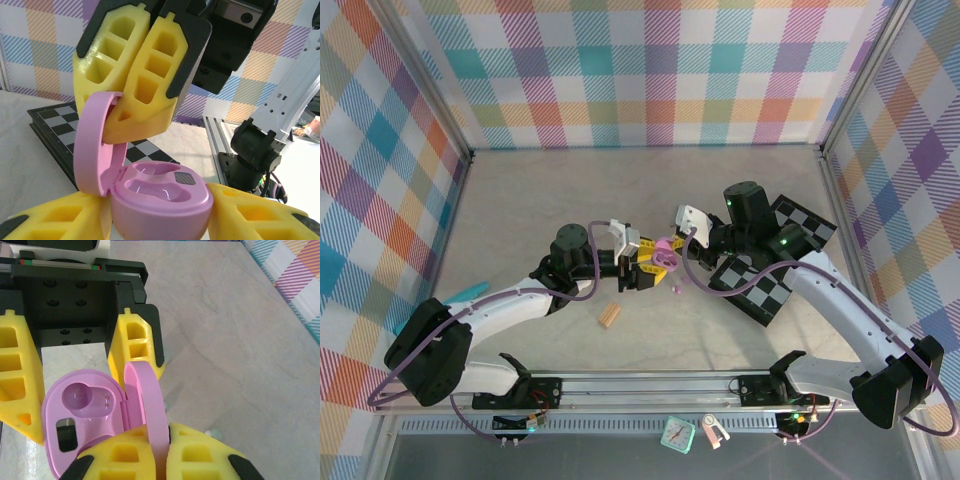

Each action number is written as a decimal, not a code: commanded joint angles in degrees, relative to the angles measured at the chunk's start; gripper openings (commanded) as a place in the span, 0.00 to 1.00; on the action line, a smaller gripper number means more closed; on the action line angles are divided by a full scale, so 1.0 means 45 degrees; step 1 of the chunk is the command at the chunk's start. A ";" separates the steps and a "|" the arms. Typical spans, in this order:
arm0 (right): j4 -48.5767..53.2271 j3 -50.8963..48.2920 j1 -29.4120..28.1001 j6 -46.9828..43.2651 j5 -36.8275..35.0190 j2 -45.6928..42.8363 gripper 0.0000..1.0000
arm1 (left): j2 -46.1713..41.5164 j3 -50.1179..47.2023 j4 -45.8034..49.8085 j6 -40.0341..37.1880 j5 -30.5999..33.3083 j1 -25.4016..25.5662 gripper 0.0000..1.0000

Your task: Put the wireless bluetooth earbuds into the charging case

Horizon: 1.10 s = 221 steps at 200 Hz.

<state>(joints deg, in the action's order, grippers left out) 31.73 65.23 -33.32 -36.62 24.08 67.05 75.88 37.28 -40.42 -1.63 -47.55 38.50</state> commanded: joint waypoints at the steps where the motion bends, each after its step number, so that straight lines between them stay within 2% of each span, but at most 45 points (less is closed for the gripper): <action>1: -0.0147 0.0016 -0.0017 0.0189 0.0597 -0.0103 0.00 | 0.0144 -0.0003 -0.0591 -0.0029 -0.0476 0.0058 0.45; 132: 0.0236 0.0228 -0.0017 0.0108 0.0842 -0.0055 0.01 | 0.0176 -0.0098 -0.0836 0.0012 -0.0701 0.0077 0.31; 183: -0.0044 0.0149 -0.0017 0.0130 0.0929 -0.0317 0.39 | 0.0113 -0.0257 -0.1109 0.0039 -0.0375 0.0057 0.31; 197: -0.0200 0.0085 -0.0012 0.0168 0.0997 -0.0515 0.42 | 0.0161 -0.0306 -0.1226 0.0088 -0.0308 0.0040 0.31; 221: -0.0432 -0.0012 0.0011 0.0254 0.1283 -0.0915 0.56 | 0.0260 -0.0497 -0.1826 0.0350 -0.0157 -0.0037 0.31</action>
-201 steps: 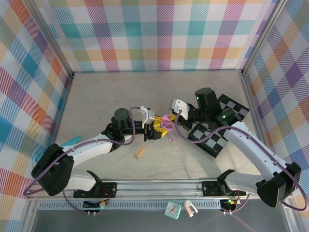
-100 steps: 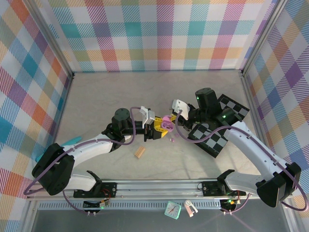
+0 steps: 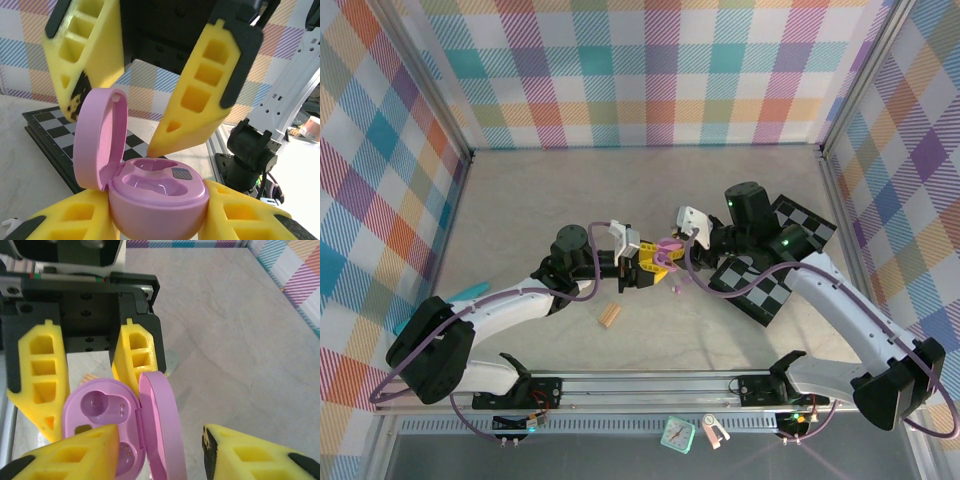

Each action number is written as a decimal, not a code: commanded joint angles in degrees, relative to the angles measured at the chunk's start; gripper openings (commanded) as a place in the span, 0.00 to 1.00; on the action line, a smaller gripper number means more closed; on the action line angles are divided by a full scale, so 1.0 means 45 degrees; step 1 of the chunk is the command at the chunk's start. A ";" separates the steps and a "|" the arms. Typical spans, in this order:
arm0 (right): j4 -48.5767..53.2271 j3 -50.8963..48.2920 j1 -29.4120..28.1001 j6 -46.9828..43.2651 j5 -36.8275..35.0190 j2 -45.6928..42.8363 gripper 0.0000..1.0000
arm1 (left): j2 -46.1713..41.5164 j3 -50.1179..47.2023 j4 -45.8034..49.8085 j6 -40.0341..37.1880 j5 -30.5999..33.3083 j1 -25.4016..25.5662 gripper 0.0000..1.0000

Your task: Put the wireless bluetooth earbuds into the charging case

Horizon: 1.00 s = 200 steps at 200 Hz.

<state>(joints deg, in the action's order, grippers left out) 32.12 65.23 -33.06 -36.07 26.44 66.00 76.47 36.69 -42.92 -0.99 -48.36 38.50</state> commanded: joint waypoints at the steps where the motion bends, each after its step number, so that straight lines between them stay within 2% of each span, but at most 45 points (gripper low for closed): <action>1: -0.0538 -0.0018 -0.0042 0.0149 0.0772 -0.0701 0.57 | 0.0133 -0.0382 -0.1317 0.0215 0.0023 -0.0049 0.31; 26: -0.1356 -0.0338 0.0272 0.0790 0.1482 -0.1391 0.69 | 0.0281 -0.0775 -0.2442 0.0859 0.0071 -0.0459 0.31; 53: -0.2710 -0.0888 0.1080 0.2328 0.2025 -0.2227 0.73 | 0.0256 -0.1192 -0.3518 0.1530 0.0076 -0.1018 0.31; 83: -0.4639 -0.1888 0.2209 0.4931 0.1011 -0.2910 0.80 | -0.0111 -0.1509 -0.3721 0.1798 0.0119 -0.1574 0.31; 104: -0.5804 -0.2888 0.2678 0.7590 -0.0263 -0.3270 0.96 | -0.0546 -0.1647 -0.3465 0.1784 0.0123 -0.1864 0.31; 114: -0.5933 -0.3229 0.2788 0.8455 -0.0813 -0.3291 1.00 | -0.0768 -0.1685 -0.3285 0.1769 0.0154 -0.1981 0.31; 160: -0.5323 -0.4319 0.2948 1.2091 -0.1529 -0.2627 0.98 | -0.1887 -0.1782 -0.2076 0.1159 0.0434 -0.2110 0.31; 177: -0.3888 -0.4081 0.2917 1.1784 -0.1920 -0.1876 0.94 | -0.2171 -0.1877 -0.2035 0.1174 0.0581 -0.2130 0.31; 200: -0.1776 -0.3525 0.2608 0.9974 -0.2833 -0.0954 0.85 | -0.2588 -0.2017 -0.1999 0.1380 0.0857 -0.2212 0.31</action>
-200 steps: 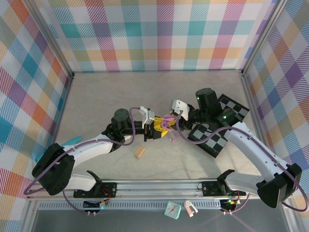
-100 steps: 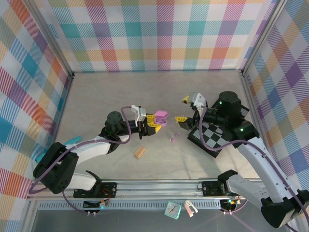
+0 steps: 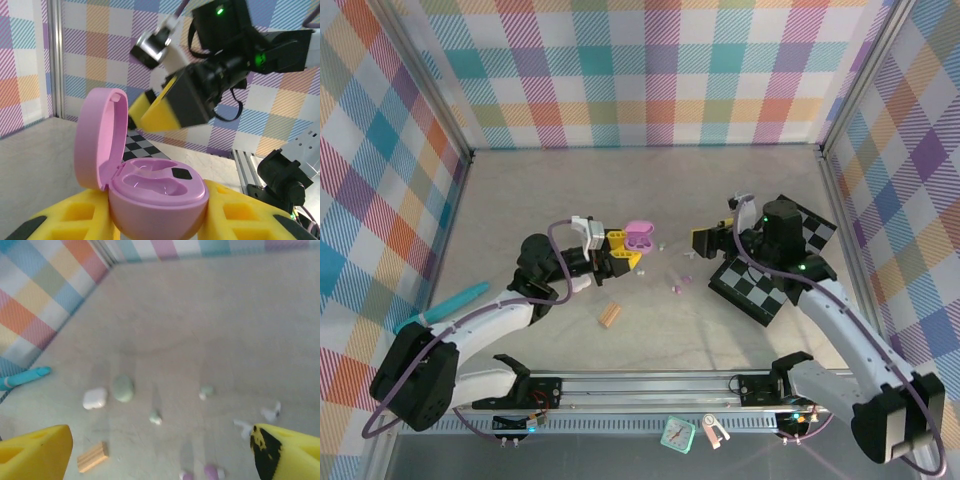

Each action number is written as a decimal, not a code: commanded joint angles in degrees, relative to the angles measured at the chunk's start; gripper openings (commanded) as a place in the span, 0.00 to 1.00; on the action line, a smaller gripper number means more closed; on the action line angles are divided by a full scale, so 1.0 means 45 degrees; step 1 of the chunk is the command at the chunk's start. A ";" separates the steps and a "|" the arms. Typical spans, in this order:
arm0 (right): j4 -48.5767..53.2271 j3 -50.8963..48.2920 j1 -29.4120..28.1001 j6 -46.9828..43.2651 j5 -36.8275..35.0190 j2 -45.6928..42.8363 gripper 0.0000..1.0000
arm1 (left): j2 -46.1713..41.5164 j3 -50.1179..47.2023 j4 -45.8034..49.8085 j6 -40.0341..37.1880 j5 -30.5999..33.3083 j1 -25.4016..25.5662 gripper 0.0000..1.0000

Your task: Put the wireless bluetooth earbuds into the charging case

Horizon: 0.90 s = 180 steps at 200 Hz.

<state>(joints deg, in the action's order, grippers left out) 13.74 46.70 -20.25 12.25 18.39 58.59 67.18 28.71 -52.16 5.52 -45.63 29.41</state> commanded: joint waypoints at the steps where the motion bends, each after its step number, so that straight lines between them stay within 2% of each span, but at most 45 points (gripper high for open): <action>1: 0.2382 0.0616 -0.0262 -0.0875 -0.1092 0.0731 0.85 | -0.0539 -0.0256 0.0062 -0.0051 0.0253 -0.0199 0.31; 36: 0.3599 0.1212 -0.1334 -0.3442 -0.3189 0.1965 0.72 | -0.1024 -0.0436 0.0189 0.0160 0.0478 -0.0745 0.31; 63: 0.3613 0.1420 -0.2188 -0.5455 -0.4476 0.2939 0.69 | -0.1265 -0.0559 0.0458 0.0171 0.0924 -0.1401 0.31; 85: 0.3156 0.1330 -0.2746 -0.6647 -0.4841 0.3447 0.68 | -0.1252 -0.0541 0.0373 0.0255 0.1155 -0.2056 0.31; 121: 0.2774 0.1337 -0.3773 -0.7741 -0.6003 0.4464 0.61 | -0.1184 -0.0406 0.0003 0.0536 0.1582 -0.3019 0.31; 180: 0.3041 0.2162 -0.4925 -0.7991 -0.8677 0.6908 0.52 | -0.1261 -0.0149 0.0048 0.0660 0.1741 -0.3405 0.30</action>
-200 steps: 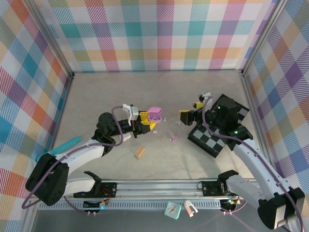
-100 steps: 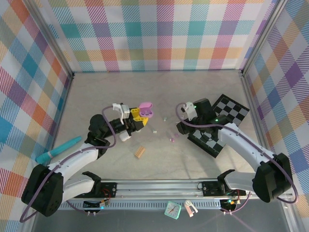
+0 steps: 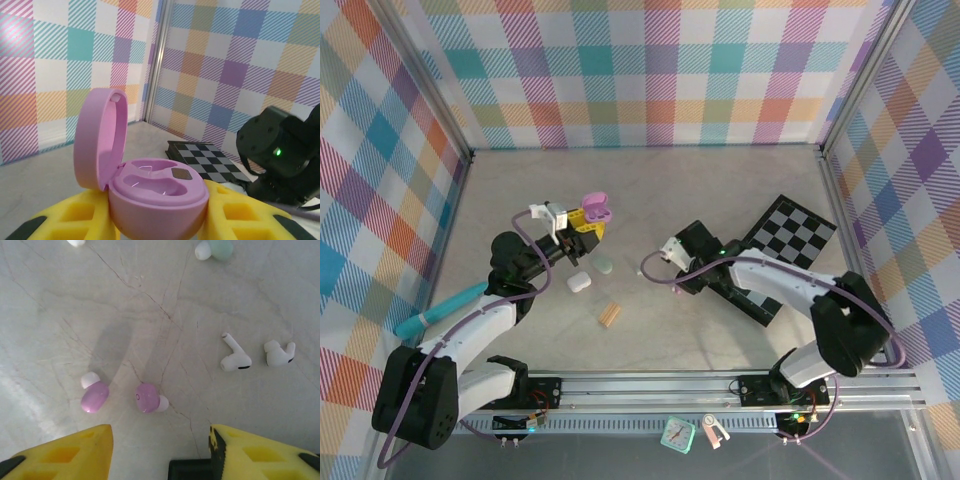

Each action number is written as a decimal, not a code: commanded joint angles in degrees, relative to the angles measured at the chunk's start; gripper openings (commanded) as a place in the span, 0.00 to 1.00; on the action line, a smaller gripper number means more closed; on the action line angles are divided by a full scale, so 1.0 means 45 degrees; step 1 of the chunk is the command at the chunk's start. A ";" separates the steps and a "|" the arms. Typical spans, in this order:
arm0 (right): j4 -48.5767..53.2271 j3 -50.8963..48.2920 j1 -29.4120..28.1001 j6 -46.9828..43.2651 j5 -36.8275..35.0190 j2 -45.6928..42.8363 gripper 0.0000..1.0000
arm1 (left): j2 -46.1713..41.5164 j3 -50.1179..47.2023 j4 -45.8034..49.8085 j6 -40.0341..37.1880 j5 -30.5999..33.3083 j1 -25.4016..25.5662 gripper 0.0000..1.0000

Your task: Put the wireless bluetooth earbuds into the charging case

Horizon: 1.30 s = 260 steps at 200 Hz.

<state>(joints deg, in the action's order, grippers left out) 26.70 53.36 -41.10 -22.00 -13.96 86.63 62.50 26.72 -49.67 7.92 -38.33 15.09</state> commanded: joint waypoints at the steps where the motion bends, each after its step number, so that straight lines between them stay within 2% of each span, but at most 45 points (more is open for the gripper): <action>1: 0.0161 0.0700 -0.0305 -0.0382 -0.1518 0.0722 0.52 | -0.0229 0.0293 -0.0505 0.0130 0.0109 -0.0226 0.30; 88: 0.1064 0.2156 -0.0724 -0.0156 -0.1854 0.3063 0.50 | -0.0265 0.0342 -0.0310 0.0095 -0.0018 -0.0285 0.30; 146: 0.1429 0.2553 -0.0744 -0.0164 -0.2086 0.3909 0.48 | -0.0223 0.0351 -0.0310 0.0095 -0.0068 -0.0278 0.30; 215: 0.1893 0.2823 -0.0730 -0.0096 -0.2338 0.4299 0.45 | -0.0203 0.0351 -0.0349 0.0091 -0.0118 -0.0307 0.30; 260: 0.2540 0.2791 -0.0730 -0.0045 -0.2272 0.3828 0.46 | -0.0271 0.0332 -0.0271 0.0056 -0.0139 -0.0307 0.30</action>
<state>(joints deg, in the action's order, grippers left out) 34.02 65.08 -43.97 -22.79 -23.62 104.97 62.50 26.81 -49.63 8.14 -38.04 14.48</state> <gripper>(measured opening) 0.465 0.350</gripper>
